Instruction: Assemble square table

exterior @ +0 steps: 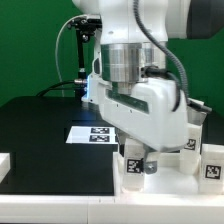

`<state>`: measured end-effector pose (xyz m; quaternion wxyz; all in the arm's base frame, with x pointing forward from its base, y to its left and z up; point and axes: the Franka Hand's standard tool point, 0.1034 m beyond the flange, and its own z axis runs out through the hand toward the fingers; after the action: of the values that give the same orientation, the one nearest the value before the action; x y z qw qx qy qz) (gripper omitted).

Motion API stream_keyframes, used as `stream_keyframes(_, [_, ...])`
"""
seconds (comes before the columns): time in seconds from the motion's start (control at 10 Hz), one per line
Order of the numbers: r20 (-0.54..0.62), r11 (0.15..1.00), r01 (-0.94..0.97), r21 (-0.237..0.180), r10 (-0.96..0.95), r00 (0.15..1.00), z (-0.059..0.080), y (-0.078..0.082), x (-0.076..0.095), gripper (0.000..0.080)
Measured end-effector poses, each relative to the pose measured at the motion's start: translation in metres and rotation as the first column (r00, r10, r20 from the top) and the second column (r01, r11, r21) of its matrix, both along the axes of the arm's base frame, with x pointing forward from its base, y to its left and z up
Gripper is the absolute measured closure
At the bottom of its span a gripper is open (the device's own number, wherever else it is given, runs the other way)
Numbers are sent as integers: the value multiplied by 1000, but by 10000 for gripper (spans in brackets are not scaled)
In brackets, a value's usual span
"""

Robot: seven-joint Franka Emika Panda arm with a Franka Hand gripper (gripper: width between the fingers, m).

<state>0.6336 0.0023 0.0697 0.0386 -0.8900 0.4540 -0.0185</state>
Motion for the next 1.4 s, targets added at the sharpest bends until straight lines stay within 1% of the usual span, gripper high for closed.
stream_keyframes(0.1, [4,995,-99,-10,99,995,0,1,0,159])
stream_keyframes(0.2, [3,993,-119,-12,119,993,0,1,0,151])
stream_keyframes(0.4, [9,954,-298,-28,299,954,0,-1,0,151])
stream_keyframes(0.5, [15,877,-476,-61,478,878,3,-2,3,151])
stream_keyframes(0.6, [26,777,-621,-103,626,779,7,-3,9,151])
stream_keyframes(0.8, [30,792,-603,-100,608,794,6,-3,9,151])
stream_keyframes(0.9, [33,817,-568,-94,573,819,6,-3,9,266])
stream_keyframes(1.0, [36,854,-513,-87,517,855,6,-3,9,402])
stream_keyframes(1.1, [37,899,-432,-78,436,899,5,-4,9,402])
stream_keyframes(1.2, [42,936,-343,-74,347,937,5,-6,9,514])
stream_keyframes(1.3, [43,959,-277,-67,280,959,5,-6,9,514])
stream_keyframes(1.4, [42,990,-134,-54,136,990,4,-8,8,514])
